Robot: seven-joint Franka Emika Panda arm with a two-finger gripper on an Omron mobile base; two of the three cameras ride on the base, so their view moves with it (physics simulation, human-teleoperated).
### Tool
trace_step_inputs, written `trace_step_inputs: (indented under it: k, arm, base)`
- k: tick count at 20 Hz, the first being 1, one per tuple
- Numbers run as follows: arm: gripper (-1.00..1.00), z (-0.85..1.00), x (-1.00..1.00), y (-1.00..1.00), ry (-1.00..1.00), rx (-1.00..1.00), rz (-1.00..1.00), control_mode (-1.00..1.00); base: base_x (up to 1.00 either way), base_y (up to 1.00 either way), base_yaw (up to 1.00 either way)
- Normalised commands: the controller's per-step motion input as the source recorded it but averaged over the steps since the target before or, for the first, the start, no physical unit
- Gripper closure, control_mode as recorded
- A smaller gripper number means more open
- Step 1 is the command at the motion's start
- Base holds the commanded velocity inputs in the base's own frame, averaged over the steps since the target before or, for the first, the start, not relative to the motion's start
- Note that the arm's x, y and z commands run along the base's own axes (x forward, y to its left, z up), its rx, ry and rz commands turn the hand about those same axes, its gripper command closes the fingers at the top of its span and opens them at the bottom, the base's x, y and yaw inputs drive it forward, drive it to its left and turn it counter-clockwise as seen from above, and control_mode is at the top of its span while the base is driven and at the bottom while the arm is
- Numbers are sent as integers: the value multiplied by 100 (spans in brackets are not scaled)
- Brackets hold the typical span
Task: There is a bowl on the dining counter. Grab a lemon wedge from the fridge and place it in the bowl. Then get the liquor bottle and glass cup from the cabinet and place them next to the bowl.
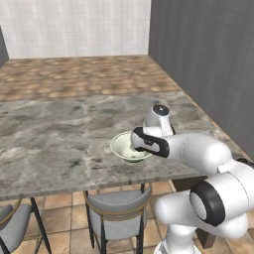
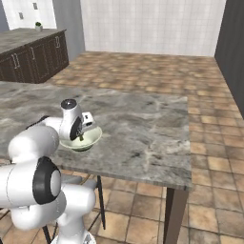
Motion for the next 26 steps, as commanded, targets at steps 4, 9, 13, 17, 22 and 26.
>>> trace_step_inputs:
  k: [4, 9, 13, 17, 22, 26]
  arm:
    - [100, -10, 26, 0, 0, 0, 0, -100]
    - [100, -5, 24, 5, 0, 0, 0, -100]
    - [100, -5, 8, 13, 0, 0, 0, -100]
    - [100, -12, 0, 10, 2, 0, 0, -100]
    - [100, -6, 0, 2, 3, 0, 0, -100]
    - [-100, 0, 0, 0, 2, 0, 0, -100]
  base:
    - [0, 0, 0]
    - [0, 0, 0]
    - [0, 0, 0]
    - [0, 0, 0]
    - [0, 0, 0]
    - [0, 0, 0]
